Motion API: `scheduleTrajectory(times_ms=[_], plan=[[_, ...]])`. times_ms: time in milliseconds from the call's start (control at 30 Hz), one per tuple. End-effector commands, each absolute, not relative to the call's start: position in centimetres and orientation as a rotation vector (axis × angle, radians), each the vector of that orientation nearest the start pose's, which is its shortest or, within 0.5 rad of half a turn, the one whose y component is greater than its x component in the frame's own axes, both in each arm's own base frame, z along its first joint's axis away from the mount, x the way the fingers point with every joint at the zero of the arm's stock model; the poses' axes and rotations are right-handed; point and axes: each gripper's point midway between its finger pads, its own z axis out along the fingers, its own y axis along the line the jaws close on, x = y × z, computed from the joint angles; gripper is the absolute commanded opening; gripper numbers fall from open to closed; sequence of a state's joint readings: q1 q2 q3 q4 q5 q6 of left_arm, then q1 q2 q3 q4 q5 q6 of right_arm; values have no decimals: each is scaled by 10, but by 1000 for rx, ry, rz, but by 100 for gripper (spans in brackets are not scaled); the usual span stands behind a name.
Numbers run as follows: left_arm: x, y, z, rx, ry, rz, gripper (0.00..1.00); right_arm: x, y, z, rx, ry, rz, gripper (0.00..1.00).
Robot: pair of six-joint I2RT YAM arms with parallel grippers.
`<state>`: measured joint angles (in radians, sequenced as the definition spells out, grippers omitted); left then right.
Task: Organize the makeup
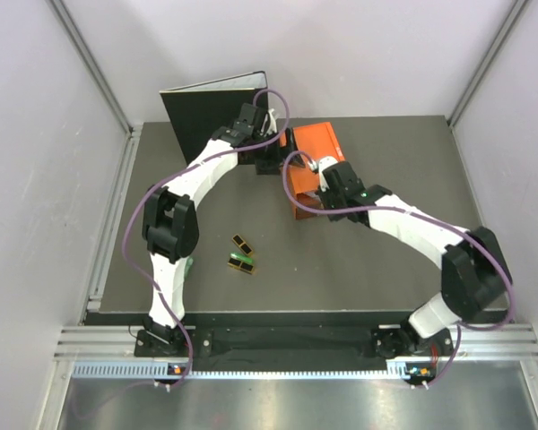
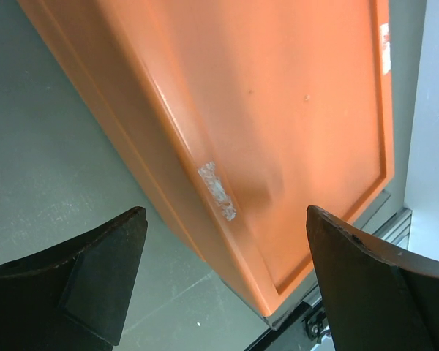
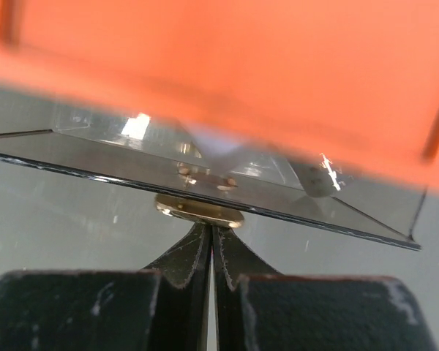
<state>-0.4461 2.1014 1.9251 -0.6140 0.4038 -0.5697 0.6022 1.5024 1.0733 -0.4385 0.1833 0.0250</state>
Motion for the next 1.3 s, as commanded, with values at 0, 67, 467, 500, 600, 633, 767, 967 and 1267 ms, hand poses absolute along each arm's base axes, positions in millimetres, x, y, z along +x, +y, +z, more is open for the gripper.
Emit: scheduleTrajectory(times_ms=[0, 67, 467, 500, 600, 633, 767, 967, 1267], plan=[[453, -316, 184, 75, 2467, -951, 95, 380, 215, 152, -599, 2169, 50, 0], [454, -316, 185, 78, 2463, -947, 95, 390, 220, 153, -606, 2157, 46, 0], [456, -315, 181, 64, 2474, -933, 96, 360, 231, 149, -741, 2184, 189, 0], [456, -315, 181, 68, 2473, -937, 96, 353, 232, 154, -737, 2174, 231, 1], [456, -317, 177, 71, 2479, -941, 96, 337, 229, 147, -732, 2186, 272, 14], [456, -317, 177, 71, 2482, -945, 96, 332, 224, 138, -729, 2206, 271, 23], [457, -319, 174, 77, 2487, -955, 96, 333, 218, 139, -711, 2179, 253, 37], [457, -320, 174, 86, 2486, -961, 96, 332, 220, 127, -713, 2165, 281, 47], [454, -320, 173, 106, 2490, -968, 96, 356, 214, 106, -588, 2122, 210, 74]])
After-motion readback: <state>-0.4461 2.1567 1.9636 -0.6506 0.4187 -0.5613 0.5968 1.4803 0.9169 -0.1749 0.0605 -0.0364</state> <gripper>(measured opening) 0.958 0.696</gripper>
